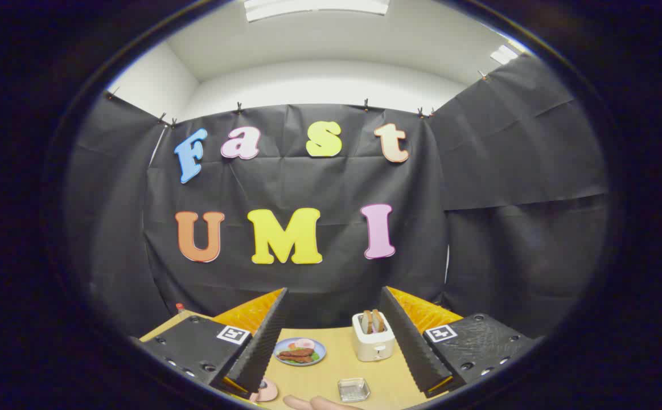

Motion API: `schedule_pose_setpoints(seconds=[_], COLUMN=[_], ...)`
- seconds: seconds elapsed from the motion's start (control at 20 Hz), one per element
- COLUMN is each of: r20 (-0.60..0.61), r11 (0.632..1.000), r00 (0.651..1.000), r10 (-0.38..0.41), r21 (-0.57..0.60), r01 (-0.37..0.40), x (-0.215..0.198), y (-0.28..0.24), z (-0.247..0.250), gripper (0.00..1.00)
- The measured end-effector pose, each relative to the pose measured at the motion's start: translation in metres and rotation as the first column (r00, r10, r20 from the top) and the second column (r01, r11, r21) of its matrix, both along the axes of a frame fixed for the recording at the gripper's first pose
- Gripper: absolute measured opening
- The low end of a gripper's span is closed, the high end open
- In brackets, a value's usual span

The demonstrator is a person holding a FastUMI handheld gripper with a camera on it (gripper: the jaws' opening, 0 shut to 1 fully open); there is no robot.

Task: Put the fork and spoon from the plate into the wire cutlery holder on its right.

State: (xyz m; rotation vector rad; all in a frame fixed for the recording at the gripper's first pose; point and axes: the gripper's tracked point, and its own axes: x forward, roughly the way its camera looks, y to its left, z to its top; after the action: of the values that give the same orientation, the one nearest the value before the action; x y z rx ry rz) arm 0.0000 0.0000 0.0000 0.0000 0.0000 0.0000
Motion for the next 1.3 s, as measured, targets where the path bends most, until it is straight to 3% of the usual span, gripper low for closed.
schedule_pose_setpoints(seconds=[0.75, 0.95, 1.3], r20=[-0.097, -0.19, -0.382], r11=[0.997, 0.996, 0.989], r00=[0.993, 0.979, 0.92], r10=[0.062, 0.076, 0.084], r21=[-0.036, -0.04, -0.083], r01=[-0.066, -0.085, -0.125], x=[0.007, 0.014, 0.022], y=[0.06, 0.078, 0.114], z=[-0.036, -0.082, -0.184], gripper=[0.96, 0.96, 0.96])
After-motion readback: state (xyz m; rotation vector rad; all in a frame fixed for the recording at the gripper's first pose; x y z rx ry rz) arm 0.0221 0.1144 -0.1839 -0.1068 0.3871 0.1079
